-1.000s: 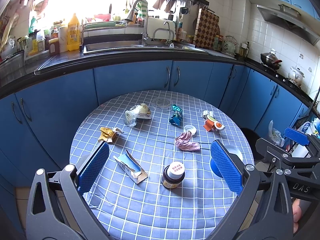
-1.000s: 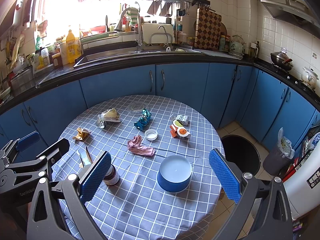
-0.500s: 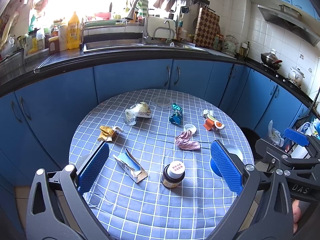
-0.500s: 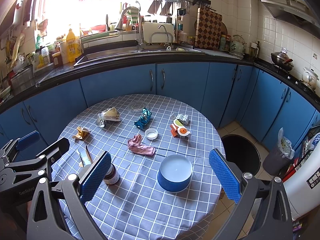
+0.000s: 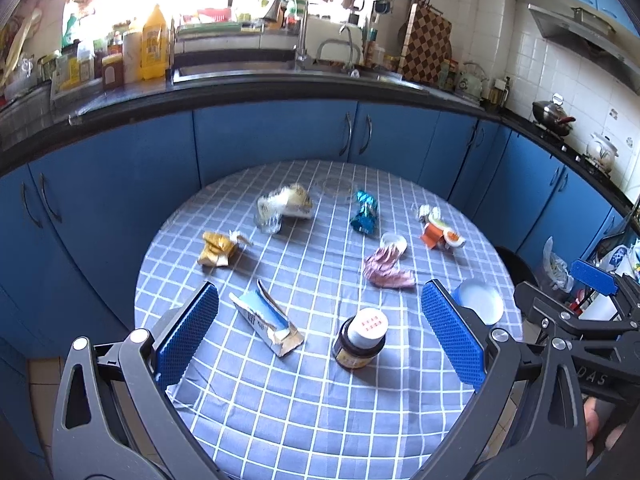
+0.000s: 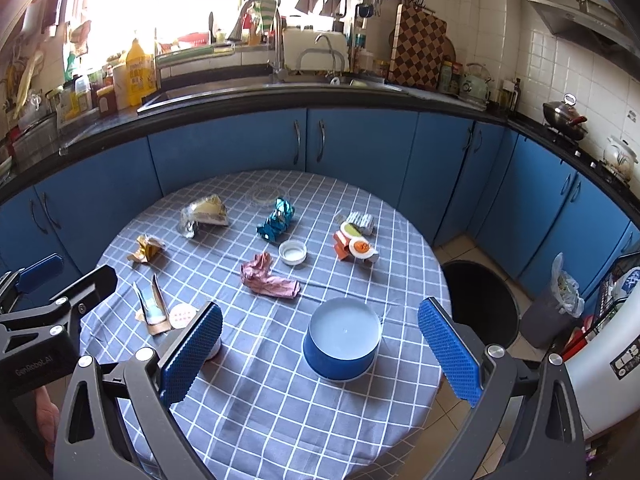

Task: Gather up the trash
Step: 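Grasp the blue bowl with the right gripper while the left gripper grasps the brown jar, then carry both items over the black bin while the right gripper opens to drop the bowl, then lower the brown jar into the black bin and open the left gripper, then move both open grippers back over the table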

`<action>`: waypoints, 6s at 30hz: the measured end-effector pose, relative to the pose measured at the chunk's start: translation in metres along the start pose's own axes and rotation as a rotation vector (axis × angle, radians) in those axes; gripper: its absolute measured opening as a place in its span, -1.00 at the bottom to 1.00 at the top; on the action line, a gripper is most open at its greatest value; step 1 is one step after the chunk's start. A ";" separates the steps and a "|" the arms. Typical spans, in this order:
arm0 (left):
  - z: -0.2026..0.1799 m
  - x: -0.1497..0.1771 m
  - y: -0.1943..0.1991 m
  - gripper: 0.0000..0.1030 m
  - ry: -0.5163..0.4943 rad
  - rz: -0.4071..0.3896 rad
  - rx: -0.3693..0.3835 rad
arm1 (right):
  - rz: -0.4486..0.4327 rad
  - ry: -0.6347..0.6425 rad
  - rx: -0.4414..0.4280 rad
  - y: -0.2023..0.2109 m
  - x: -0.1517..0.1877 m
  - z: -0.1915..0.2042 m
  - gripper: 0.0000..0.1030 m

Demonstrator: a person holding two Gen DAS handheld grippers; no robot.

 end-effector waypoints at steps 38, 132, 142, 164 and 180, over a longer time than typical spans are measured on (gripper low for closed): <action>-0.080 0.029 -0.112 -0.09 -0.119 0.232 0.077 | 0.077 -0.010 -0.009 -0.096 0.027 -0.075 0.43; -0.430 -0.061 -0.110 0.58 -0.414 0.009 0.344 | -0.128 -0.433 0.195 -0.050 0.030 -0.340 0.74; -0.412 -0.061 -0.110 0.74 -0.392 -0.014 0.329 | -0.117 -0.426 0.183 -0.052 0.031 -0.332 0.74; -0.268 -0.070 -0.094 0.74 -0.260 -0.037 0.200 | -0.082 -0.292 0.113 -0.055 -0.001 -0.238 0.74; -0.071 -0.031 -0.096 0.74 -0.106 0.030 -0.054 | 0.028 -0.153 -0.056 -0.102 -0.003 -0.101 0.74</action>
Point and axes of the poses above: each gripper's, at about its wrist camera, not at the fingertips, and y roughly against the way its jaws point, z to its left, x to its underside, the point moved 6 cm from there along -y, roughly the way its jaws point, and after that the axes turned 14 degrees about -x, right-handed, at the moved point
